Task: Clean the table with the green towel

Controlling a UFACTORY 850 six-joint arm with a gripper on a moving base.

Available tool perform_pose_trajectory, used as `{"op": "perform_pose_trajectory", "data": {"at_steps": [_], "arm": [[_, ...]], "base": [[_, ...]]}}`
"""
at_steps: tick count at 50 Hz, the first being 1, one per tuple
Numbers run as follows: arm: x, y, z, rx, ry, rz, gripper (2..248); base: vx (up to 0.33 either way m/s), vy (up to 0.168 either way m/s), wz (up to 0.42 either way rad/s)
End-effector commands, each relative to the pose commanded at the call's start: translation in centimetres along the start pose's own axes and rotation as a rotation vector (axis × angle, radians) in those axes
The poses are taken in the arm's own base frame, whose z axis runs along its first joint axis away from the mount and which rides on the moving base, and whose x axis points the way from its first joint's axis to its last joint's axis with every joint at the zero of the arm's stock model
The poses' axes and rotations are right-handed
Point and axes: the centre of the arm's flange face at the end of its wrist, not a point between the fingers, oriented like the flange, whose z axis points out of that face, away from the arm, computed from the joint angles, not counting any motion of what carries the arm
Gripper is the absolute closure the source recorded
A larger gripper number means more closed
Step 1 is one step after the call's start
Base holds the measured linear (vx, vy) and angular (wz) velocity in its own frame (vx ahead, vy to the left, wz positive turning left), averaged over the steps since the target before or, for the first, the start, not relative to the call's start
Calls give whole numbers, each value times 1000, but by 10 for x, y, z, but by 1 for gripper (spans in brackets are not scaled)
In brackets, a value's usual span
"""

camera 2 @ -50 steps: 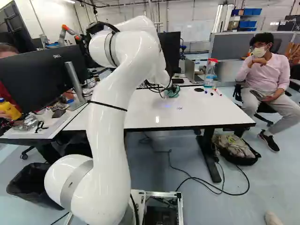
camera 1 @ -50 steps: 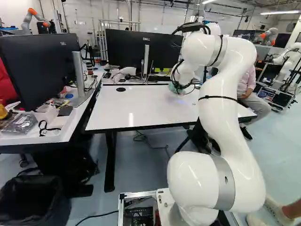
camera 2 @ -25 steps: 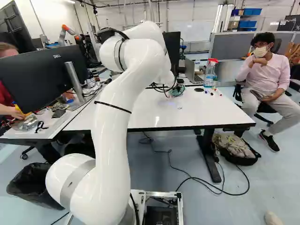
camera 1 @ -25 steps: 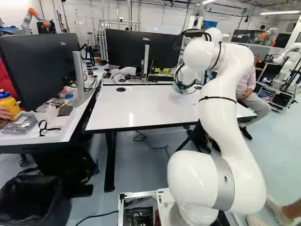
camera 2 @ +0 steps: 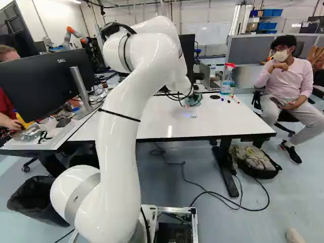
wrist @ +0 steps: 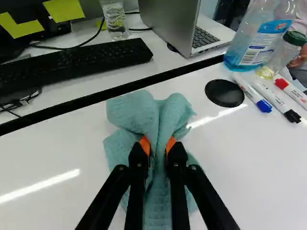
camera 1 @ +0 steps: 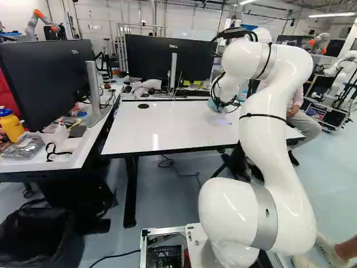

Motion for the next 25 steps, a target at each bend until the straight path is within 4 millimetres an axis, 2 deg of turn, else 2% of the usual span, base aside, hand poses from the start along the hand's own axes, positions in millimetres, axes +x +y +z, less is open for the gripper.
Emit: {"op": "perform_pose_trajectory", "data": {"at_steps": [25], "arm": [[-22,-16,-37,18,-41,-15,196]], "base": [[0,0,0]]}}
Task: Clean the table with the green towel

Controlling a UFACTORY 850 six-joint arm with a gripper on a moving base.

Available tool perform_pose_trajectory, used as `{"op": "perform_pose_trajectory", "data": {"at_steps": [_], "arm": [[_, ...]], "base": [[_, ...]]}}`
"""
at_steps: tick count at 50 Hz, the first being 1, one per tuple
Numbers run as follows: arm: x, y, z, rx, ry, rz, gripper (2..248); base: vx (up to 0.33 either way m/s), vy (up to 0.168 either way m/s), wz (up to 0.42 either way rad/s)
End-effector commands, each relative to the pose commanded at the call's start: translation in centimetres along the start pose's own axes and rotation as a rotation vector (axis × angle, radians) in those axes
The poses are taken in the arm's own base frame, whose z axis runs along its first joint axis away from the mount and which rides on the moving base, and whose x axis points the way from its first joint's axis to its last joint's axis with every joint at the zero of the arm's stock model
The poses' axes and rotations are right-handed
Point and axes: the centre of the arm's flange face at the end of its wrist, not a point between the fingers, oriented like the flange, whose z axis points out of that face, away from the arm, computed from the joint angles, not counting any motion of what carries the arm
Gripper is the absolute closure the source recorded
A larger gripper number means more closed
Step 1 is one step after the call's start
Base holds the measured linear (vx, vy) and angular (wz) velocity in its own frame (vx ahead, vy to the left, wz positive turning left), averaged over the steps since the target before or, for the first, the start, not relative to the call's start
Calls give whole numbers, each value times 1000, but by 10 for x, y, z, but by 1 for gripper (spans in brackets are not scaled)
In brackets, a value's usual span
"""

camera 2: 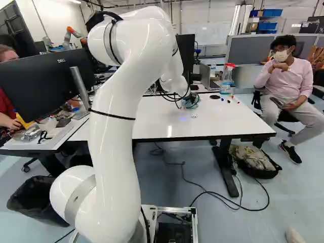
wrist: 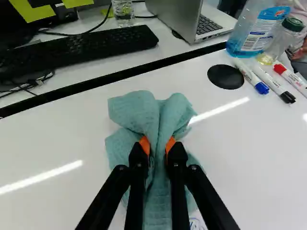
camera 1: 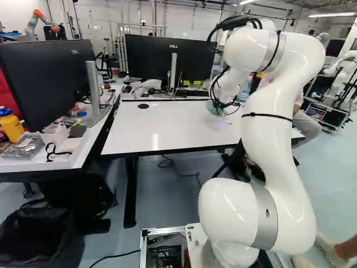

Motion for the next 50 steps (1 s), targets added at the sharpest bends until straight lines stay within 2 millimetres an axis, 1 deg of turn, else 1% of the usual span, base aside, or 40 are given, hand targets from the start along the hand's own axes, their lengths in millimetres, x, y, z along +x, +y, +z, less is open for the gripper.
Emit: {"op": "perform_pose_trajectory", "data": {"at_steps": [7,12,29,38,50], "arm": [[-6,-8,-9,9,-9,-8,196],[-7,-16,-11,18,-11,-16,196],[-3,-44,-4,49,-3,-43,196],[-2,-44,-5,49,-1,-43,196],[6,-44,-15,50,14,-43,196]], "base": [[0,0,0],[0,0,0],[0,0,0],[0,0,0],[0,0,0]]}}
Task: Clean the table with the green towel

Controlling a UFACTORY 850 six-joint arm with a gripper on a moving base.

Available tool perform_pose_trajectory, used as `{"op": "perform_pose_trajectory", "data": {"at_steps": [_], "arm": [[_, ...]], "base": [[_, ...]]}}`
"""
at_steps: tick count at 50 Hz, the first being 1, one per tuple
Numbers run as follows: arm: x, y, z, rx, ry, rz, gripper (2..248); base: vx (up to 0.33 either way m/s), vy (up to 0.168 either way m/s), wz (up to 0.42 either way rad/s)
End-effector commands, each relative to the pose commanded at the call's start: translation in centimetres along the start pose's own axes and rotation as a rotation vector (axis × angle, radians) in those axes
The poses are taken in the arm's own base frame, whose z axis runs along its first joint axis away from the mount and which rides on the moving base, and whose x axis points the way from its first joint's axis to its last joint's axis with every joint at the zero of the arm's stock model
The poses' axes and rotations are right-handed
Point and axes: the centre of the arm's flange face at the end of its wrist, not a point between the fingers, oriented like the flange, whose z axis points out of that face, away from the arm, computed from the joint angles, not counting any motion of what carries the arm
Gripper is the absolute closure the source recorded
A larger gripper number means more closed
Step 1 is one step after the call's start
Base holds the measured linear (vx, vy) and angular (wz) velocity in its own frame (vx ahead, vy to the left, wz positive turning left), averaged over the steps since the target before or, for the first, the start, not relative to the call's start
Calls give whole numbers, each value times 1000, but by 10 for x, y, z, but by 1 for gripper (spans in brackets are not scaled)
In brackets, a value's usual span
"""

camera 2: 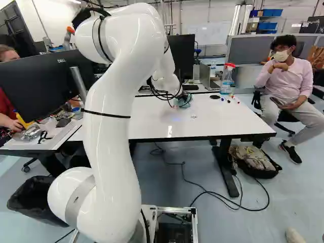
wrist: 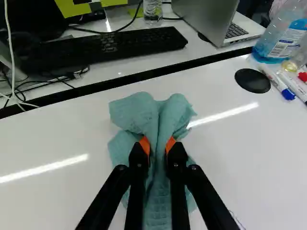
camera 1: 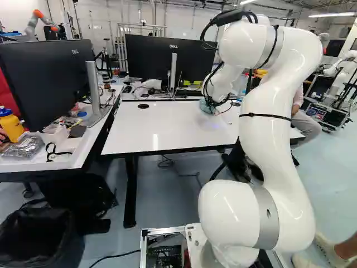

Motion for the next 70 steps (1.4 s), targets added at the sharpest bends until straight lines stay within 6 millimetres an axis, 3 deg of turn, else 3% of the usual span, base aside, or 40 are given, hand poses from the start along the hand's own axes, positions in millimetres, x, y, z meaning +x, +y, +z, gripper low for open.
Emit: {"op": "perform_pose_trajectory", "data": {"at_steps": [24,70], "arm": [[0,-8,-41,9,-67,-8,196],[-37,-33,-163,44,-226,-46,196]], "base": [[0,0,0],[0,0,0]]}}
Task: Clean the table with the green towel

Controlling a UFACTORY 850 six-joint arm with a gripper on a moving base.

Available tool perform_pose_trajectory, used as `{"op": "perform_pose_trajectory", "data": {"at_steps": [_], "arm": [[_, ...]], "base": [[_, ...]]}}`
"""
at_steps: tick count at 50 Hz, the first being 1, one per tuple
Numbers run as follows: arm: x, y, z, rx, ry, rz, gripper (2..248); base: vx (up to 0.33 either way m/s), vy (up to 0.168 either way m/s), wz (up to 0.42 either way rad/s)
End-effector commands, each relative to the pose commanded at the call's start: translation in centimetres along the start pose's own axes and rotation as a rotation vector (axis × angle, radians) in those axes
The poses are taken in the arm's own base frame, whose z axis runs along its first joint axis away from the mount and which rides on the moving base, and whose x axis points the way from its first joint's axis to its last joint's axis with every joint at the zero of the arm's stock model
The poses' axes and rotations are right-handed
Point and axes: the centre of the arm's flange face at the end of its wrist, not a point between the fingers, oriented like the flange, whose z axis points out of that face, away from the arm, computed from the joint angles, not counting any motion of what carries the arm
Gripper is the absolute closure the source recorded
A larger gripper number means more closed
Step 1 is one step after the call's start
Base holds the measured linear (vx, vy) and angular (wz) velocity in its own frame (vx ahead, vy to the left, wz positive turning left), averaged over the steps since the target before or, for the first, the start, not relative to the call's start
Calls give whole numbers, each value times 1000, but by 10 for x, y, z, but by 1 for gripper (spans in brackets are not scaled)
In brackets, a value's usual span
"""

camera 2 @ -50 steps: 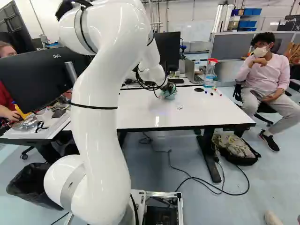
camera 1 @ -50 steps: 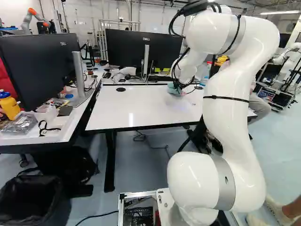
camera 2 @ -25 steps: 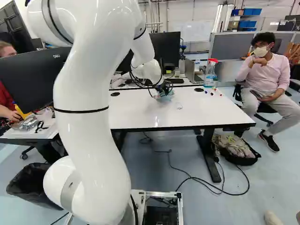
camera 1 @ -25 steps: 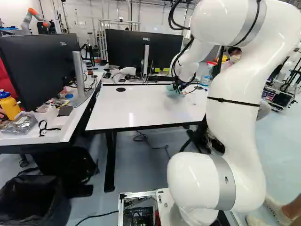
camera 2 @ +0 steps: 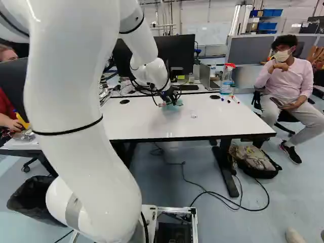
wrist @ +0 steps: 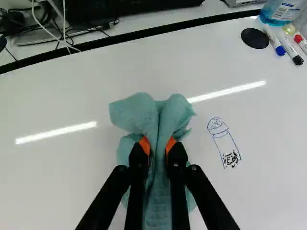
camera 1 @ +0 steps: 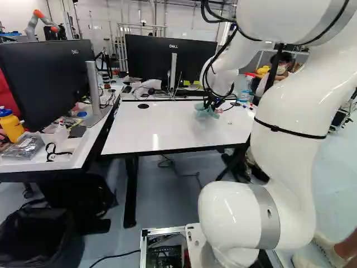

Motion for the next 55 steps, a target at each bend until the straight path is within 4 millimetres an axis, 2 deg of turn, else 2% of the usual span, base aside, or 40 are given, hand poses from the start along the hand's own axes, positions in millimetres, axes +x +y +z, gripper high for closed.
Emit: {"op": "perform_pose_trajectory", "data": {"at_steps": [12,55], "arm": [[-10,-2,-7,3,-35,-4,196],[-13,1,-12,-1,9,1,196]], "base": [[0,0,0],[0,0,0]]}}
